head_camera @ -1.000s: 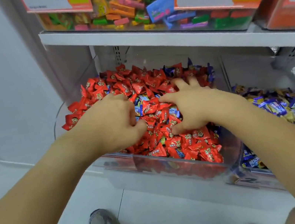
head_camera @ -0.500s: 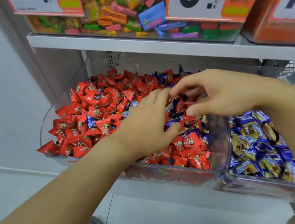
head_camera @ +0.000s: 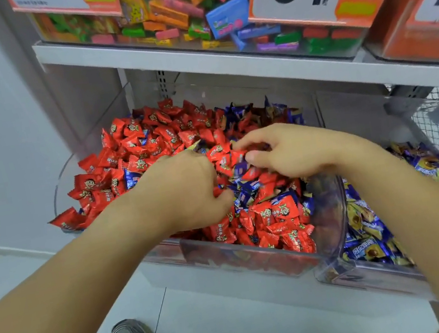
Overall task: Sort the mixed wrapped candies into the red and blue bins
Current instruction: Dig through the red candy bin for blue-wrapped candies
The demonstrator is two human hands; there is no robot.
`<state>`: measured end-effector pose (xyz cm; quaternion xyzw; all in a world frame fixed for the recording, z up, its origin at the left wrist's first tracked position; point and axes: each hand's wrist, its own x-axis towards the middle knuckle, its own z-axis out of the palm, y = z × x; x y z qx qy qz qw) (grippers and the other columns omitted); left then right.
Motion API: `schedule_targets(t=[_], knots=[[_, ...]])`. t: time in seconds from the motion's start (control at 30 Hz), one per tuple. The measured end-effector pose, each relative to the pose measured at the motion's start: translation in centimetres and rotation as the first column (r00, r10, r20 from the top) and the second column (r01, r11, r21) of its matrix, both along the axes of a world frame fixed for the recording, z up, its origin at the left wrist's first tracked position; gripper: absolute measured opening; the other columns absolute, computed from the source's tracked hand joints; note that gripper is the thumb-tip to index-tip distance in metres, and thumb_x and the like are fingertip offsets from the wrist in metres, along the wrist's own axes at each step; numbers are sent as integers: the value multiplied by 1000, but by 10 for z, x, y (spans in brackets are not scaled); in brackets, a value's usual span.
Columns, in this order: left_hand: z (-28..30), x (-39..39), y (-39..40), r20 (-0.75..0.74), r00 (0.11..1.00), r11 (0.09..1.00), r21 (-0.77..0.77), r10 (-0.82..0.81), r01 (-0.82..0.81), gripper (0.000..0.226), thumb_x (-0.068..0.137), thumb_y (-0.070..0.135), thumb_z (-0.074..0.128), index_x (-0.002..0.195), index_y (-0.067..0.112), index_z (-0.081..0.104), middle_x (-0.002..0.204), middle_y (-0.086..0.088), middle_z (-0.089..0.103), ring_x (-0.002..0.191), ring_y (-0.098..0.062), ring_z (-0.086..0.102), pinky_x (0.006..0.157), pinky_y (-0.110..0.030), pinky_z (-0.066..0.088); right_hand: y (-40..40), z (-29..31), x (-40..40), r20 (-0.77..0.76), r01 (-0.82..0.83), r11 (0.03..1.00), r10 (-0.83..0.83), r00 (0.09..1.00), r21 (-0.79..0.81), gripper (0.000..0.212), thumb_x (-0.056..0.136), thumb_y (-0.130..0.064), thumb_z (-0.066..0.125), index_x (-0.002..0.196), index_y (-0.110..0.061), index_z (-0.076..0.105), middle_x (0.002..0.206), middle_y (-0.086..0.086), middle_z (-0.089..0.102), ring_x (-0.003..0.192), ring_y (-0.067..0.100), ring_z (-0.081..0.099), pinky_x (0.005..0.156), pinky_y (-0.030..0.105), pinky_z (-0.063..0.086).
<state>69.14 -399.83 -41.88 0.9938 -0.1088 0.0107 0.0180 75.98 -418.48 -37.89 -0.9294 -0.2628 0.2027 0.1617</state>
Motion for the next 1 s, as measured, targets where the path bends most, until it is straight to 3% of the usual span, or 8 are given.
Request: schedule_targets(t=[0.07, 0.13, 0.27, 0.37, 0.47, 0.63, 0.87, 1.0], knots=[[1, 2, -6, 84, 995, 998, -3, 61, -61, 58, 87, 62, 33, 61, 17, 58, 62, 2, 53, 69, -22, 54, 91, -39, 45, -6, 6, 2, -104, -38, 999, 41, 994, 32, 30, 104, -28, 50, 131, -37, 59, 104, 4, 69, 87, 24, 67, 78, 33, 53], [4, 5, -14, 194, 975, 994, -19, 108, -107, 53, 94, 55, 42, 56, 18, 47, 53, 4, 41, 59, -22, 44, 93, -41, 40, -10, 9, 4, -155, -70, 996, 77, 985, 53, 28, 104, -20, 50, 123, -36, 62, 118, 9, 68, 97, 24, 70, 92, 51, 55], [8, 9, -24, 369, 927, 953, -299, 62, 56, 28, 83, 50, 56, 79, 22, 56, 81, 5, 59, 82, -20, 55, 78, -41, 45, -13, 11, 11, -269, -8, 976, 68, 961, 218, 25, 101, 2, 45, 110, -16, 60, 101, 10, 75, 95, 17, 73, 89, 49, 58], [0, 11, -29, 177, 980, 901, -406, -86, 152, 39, 83, 48, 66, 111, 22, 56, 99, 6, 63, 92, -14, 58, 80, -34, 47, -20, 10, 18, -142, -109, 992, 117, 983, 66, 18, 92, -5, 64, 100, -21, 65, 93, -4, 76, 89, 15, 72, 89, 47, 57], [-8, 15, -30, 14, 989, 942, -302, -150, 147, 48, 85, 47, 66, 127, 25, 54, 109, 5, 63, 102, -14, 57, 86, -34, 47, -21, 8, 19, -56, -97, 995, 95, 994, -33, 27, 84, -10, 76, 102, -25, 65, 100, -8, 71, 87, 10, 70, 89, 38, 57], [-9, 18, -29, -67, 979, 963, -203, -193, 176, 38, 82, 42, 67, 117, 28, 68, 111, 5, 62, 105, -15, 57, 96, -38, 46, -12, 1, 11, -3, -166, 958, 170, 985, -233, 52, 70, -31, 90, 116, -29, 64, 101, -11, 67, 69, -1, 58, 76, 27, 54], [-10, 15, -30, -17, 985, 946, -282, -169, 158, 26, 83, 45, 68, 100, 26, 72, 98, 5, 63, 90, -14, 59, 86, -36, 50, -24, 18, 5, -19, -235, 944, 237, 971, -232, 20, 79, -28, 81, 98, -33, 76, 76, -17, 65, 68, -2, 61, 63, 17, 45], [-2, 15, -24, -12, 989, 928, -349, -145, 132, 36, 82, 48, 52, 69, 15, 59, 74, -4, 57, 66, -19, 54, 65, -42, 47, -36, 36, 2, -161, -252, 950, 224, 961, -184, 21, 81, -34, 80, 101, -31, 77, 85, -18, 73, 77, -4, 67, 78, 20, 55]])
